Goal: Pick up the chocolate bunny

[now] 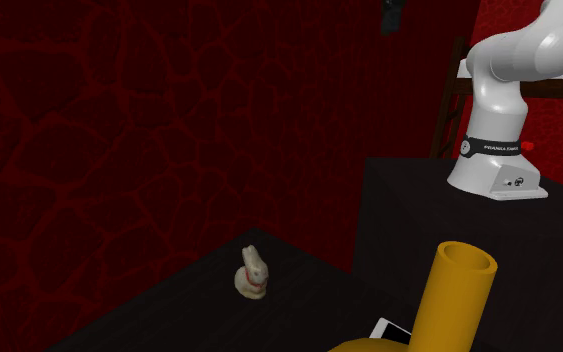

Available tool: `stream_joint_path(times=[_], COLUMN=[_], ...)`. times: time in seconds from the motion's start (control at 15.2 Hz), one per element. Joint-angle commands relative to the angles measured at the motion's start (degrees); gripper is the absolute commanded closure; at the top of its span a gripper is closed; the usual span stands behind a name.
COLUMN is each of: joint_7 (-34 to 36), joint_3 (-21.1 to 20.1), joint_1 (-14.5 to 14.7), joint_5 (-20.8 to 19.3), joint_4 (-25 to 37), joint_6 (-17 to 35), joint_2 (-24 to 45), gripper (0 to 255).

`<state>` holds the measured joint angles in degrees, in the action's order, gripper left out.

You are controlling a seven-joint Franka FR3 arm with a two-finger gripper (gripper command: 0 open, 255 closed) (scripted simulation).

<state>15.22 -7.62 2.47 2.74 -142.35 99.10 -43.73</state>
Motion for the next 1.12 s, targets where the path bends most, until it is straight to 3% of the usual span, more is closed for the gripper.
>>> stream_joint_path(times=[0.0,0.59,1.06], joint_7=[2.48,14.57,26.83], joint_3=[-1.83,-11.2,-18.71], joint_1=[0.19,0.2,-2.34], joint_5=[0.99,3.23,-1.67], joint_4=[-1.41,-3.74,-0.14], joint_6=[3.99,22.16,34.96], joint_2=[1.92,15.54,30.95], gripper=[0,0,0])
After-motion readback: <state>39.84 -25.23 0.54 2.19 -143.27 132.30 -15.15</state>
